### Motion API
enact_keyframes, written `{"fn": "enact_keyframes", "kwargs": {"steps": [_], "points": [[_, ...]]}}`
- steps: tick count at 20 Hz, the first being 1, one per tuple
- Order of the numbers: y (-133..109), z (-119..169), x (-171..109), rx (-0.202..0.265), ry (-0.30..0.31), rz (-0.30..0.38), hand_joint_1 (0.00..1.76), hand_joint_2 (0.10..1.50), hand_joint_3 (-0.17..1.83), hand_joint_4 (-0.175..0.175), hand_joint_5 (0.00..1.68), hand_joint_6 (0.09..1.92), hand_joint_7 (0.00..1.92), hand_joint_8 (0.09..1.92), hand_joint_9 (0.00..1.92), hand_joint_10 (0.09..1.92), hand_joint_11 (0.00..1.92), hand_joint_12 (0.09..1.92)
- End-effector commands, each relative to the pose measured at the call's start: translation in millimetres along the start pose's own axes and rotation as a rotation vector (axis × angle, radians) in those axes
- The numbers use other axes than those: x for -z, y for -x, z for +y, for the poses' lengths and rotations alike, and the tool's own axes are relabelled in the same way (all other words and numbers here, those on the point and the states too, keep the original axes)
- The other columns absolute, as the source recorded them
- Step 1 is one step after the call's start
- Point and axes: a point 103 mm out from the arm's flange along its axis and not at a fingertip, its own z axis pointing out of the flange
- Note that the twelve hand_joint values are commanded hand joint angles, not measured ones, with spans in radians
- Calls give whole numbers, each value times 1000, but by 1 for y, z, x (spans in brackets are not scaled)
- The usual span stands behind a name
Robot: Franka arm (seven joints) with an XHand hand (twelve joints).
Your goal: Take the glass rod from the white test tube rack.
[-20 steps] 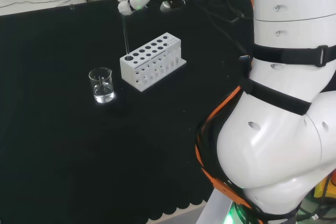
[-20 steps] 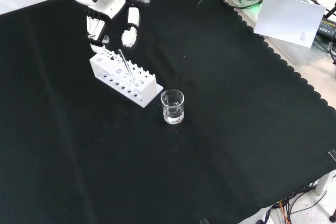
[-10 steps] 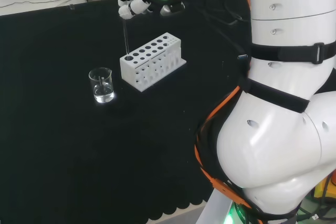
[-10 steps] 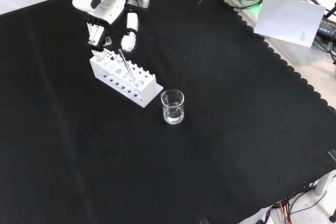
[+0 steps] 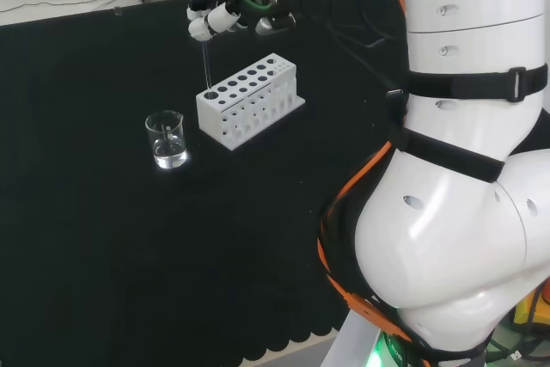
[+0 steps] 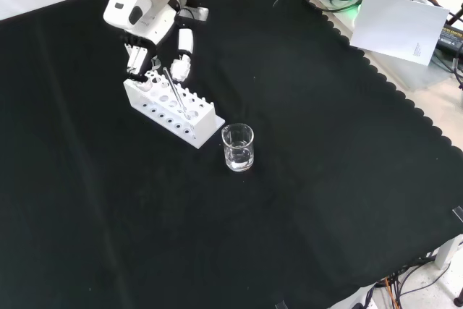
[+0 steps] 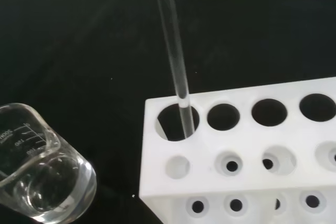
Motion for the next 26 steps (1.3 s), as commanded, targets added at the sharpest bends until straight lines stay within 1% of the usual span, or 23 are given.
{"fn": "enact_keyframes", "kwargs": {"steps": [1,8,13,15,16,17,18,19,21,23,26], "points": [[-6,1,1,6,20,11,629,1027,324,-175,458,1024,708,1378,1236,1389,1400,1438],[-7,0,1,4,35,23,719,1018,340,-175,583,1028,767,1455,1388,1375,1568,1406],[-8,0,-1,2,45,56,807,1010,363,-175,695,1008,833,1470,1488,1338,1712,1358],[-9,0,-1,2,59,77,864,1004,383,-175,752,987,866,1467,1513,1309,1761,1318],[-10,0,0,-1,76,88,909,999,395,-175,786,971,888,1461,1525,1288,1781,1292],[-11,0,1,-4,96,90,1031,1049,299,-175,812,960,877,1484,1536,1257,1808,1234],[-13,0,2,-4,114,89,1124,1098,195,-175,841,931,867,1498,1546,1224,1809,1160],[-15,-1,3,-5,131,83,1182,1132,117,-175,868,897,862,1504,1553,1198,1781,1093],[-18,-2,6,-6,168,74,1232,1160,39,-175,909,844,862,1505,1569,1165,1693,1018],[-21,-3,10,-15,204,66,1250,1159,12,-175,949,790,878,1483,1586,1148,1611,1009],[-25,-5,17,-27,207,59,1265,1142,-6,-175,1009,707,920,1423,1597,1133,1541,1031]]}}
